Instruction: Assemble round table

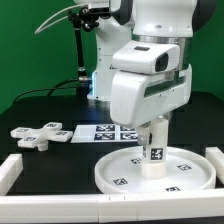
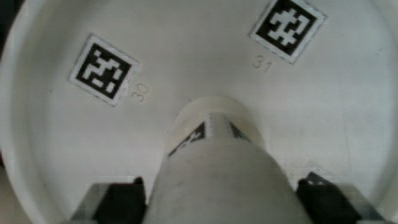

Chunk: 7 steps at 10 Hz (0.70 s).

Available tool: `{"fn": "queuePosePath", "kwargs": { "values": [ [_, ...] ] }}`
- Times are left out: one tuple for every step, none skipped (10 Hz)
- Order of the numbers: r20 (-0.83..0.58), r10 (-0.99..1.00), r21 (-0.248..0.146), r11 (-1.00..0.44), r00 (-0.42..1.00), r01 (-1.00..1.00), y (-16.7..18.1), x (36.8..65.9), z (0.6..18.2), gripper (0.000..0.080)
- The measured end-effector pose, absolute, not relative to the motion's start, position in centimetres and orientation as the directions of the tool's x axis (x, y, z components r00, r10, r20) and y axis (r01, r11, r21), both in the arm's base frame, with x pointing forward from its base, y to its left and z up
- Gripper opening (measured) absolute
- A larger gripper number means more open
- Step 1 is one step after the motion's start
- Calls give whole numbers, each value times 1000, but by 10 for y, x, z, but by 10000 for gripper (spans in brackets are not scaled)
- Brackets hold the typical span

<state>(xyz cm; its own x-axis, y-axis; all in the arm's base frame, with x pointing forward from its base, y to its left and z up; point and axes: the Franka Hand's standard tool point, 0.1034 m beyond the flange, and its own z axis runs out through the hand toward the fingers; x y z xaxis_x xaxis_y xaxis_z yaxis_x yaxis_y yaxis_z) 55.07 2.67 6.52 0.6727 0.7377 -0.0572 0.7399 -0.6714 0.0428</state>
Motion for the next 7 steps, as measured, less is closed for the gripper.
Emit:
{"fn": "queuePosePath", "kwargs": {
  "values": [
    [-50,676,41,-734,736,677,28,550,65,409],
    [-45,634,40,-771,772,635,28,550,65,409],
    [-35,553,33,-832,832,554,28,550,65,409],
    [-28,478,25,-878,878,479,28,550,65,409],
    [-24,409,17,-912,912,409,28,550,64,409],
    [-20,318,5,-948,948,318,29,549,64,409],
    [-18,241,-6,-970,970,241,29,549,64,409]
  ]
}}
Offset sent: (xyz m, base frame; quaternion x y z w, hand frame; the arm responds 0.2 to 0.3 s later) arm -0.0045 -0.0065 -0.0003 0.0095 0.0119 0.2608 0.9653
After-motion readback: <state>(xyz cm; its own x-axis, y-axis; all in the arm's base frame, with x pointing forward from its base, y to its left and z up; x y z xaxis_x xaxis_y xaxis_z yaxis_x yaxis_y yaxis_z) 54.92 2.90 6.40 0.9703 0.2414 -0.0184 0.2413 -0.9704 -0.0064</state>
